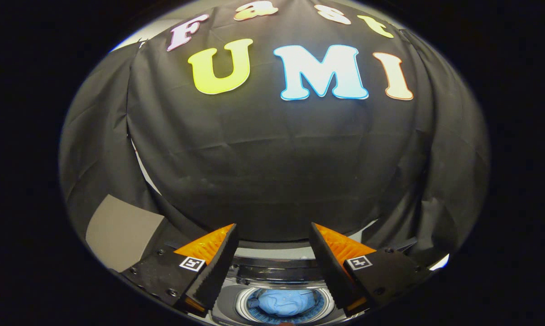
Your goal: Put the clothes into the washing machine and then close the washing machine lid.
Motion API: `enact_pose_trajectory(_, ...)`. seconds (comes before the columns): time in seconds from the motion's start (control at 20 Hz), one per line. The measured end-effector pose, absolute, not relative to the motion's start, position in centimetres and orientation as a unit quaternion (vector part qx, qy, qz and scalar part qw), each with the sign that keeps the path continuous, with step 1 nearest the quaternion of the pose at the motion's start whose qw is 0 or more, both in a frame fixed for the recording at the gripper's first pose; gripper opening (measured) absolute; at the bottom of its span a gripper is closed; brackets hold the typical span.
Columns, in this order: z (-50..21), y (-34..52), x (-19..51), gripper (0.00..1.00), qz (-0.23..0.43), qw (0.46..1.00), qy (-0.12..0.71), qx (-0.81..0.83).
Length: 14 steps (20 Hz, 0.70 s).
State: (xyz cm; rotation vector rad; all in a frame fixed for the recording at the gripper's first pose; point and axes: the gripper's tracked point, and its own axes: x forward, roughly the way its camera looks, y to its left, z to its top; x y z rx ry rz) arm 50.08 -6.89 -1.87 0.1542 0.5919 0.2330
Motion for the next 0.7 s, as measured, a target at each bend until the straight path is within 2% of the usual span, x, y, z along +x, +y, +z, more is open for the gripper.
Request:
enact_pose_trajectory(0.35,-4.3,-6.4,50.4,0.97,0.113,0.934,0.331,0.078)
enact_pose_trajectory(0.7,-4.3,-6.5,50.2,0.99,0.108,0.940,0.314,0.075)
